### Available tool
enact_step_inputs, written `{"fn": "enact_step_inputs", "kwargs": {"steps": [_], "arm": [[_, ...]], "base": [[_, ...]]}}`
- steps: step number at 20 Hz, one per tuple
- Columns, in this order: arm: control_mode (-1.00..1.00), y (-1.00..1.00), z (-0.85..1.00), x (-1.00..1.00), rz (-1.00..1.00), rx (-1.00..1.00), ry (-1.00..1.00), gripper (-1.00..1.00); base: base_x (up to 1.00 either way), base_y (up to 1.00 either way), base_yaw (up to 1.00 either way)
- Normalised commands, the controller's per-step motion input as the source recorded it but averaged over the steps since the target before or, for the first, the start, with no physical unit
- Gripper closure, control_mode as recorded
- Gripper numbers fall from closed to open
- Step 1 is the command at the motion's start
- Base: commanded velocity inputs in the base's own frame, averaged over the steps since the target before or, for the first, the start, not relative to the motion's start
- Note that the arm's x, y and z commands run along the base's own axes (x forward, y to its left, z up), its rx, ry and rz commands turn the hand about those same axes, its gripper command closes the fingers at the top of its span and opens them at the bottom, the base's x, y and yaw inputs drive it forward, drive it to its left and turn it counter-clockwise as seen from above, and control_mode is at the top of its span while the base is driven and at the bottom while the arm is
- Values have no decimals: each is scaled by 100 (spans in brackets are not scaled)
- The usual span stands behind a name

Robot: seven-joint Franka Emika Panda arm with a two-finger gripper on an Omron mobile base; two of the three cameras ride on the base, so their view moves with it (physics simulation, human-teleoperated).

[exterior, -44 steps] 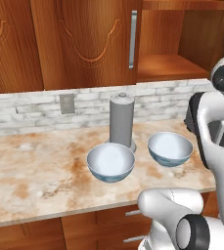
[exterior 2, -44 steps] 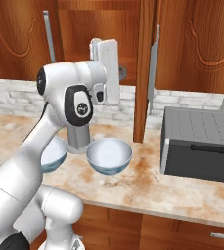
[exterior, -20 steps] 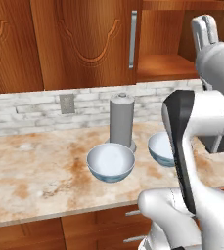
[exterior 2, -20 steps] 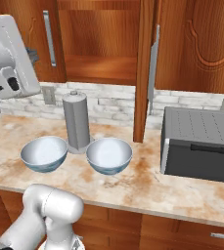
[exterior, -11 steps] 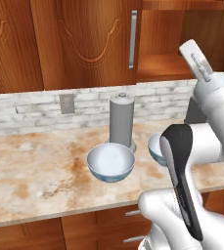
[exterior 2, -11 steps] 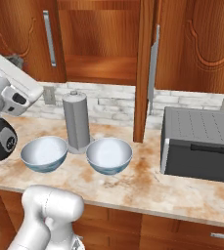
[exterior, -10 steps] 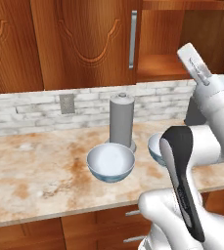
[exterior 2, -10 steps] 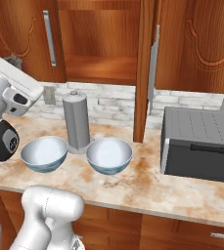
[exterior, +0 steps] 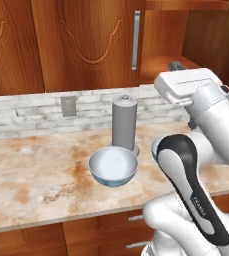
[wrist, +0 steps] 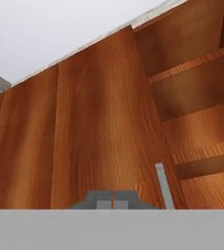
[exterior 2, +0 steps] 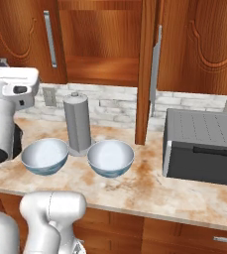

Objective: Open the cabinet. Pick the bowls from the counter and place them in the cabinet. Then close the cabinet.

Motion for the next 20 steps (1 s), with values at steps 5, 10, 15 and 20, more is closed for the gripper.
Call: {"fn": "enact_step_inputs", "kwargs": {"steps": [5,10,15,20], "arm": [[-100,60,3,0,-29,-22,-4,100],[-100,39,0,10,-25,-5,9,100],[-100,1,0,16,-9,0,5,100],[-100,0,0,43,-7,0,0,100]], "base": [[0,0,0],[0,0,0],[0,0,0],[0,0,0]]}}
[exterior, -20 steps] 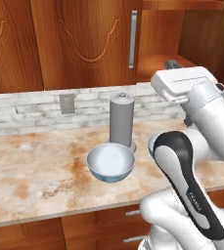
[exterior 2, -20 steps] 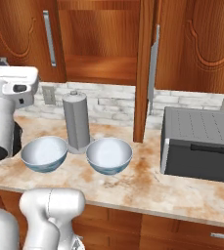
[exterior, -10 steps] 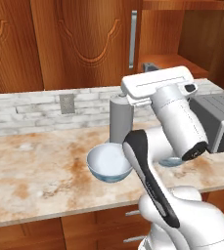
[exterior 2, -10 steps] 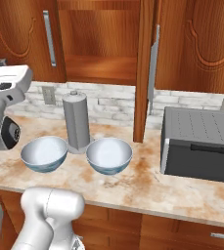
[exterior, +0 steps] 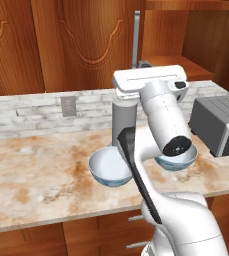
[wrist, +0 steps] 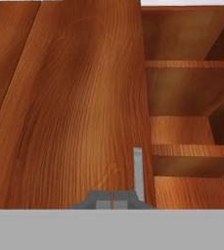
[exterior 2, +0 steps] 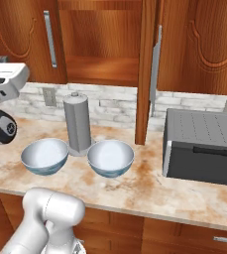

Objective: Open the cabinet. Pick the bowls from the counter and place them in the cabinet. Then close the cabinet.

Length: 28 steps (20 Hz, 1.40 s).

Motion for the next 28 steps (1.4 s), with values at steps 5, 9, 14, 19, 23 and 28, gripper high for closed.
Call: {"fn": "enact_step_inputs", "kwargs": {"steps": [5,9,14,19,23,28], "arm": [[-100,0,0,41,-2,0,-2,100],[-100,0,-2,46,0,0,0,100],[-100,-2,-6,52,-1,0,0,100],[-100,-4,-8,42,-5,0,-1,-100],[-100,-27,-5,24,-4,0,-2,-100],[-100,-27,-15,28,0,0,-4,-100]], "base": [[0,0,0],[0,0,0],[0,0,0],[0,0,0],[0,0,0],[0,0,0]]}}
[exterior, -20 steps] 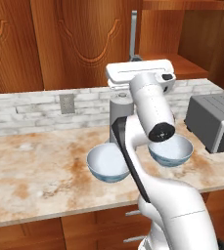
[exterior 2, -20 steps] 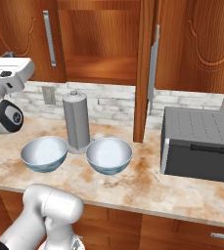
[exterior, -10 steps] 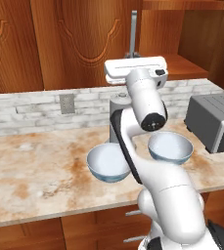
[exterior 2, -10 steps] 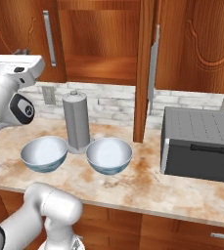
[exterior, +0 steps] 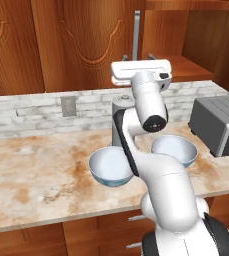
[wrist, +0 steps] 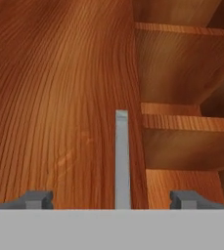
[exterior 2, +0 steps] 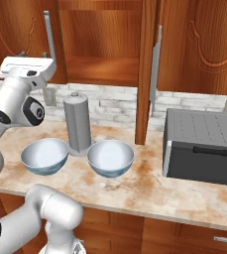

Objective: Open the cabinet. Pick the bowls from the counter and place them in the cabinet. Then close the cabinet.

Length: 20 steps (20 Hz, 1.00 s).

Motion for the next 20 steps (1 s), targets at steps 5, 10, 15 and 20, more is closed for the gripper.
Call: {"fn": "enact_step_inputs", "kwargs": {"steps": [5,10,15,20], "arm": [[-100,-8,-4,23,0,0,-5,-100],[-100,-1,0,25,0,0,-6,-100],[-100,-21,0,7,-1,0,-3,-100],[-100,-32,0,19,0,7,3,-100]], "base": [[0,0,0],[0,0,0],[0,0,0],[0,0,0]]}}
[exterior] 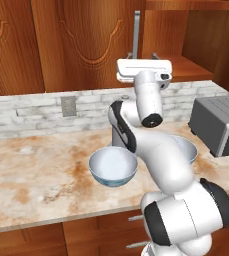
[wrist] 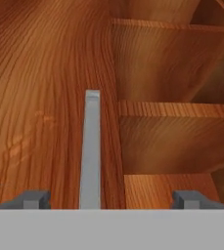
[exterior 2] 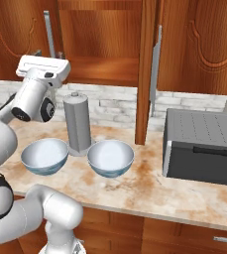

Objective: Open the cabinet. Pick the bowls from the counter and place them in the cabinet. Then close the cabinet.

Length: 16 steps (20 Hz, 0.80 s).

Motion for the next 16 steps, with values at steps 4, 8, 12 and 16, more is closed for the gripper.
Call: {"fn": "enact_step_inputs", "kwargs": {"steps": [4,8,12,16], "arm": [[-100,-9,0,35,0,7,13,-100],[-100,1,0,57,0,0,12,-100],[-100,1,0,38,0,0,1,-100],[-100,0,0,14,-1,0,0,-100]], "base": [[0,0,0],[0,0,0],[0,0,0],[0,0,0]]}}
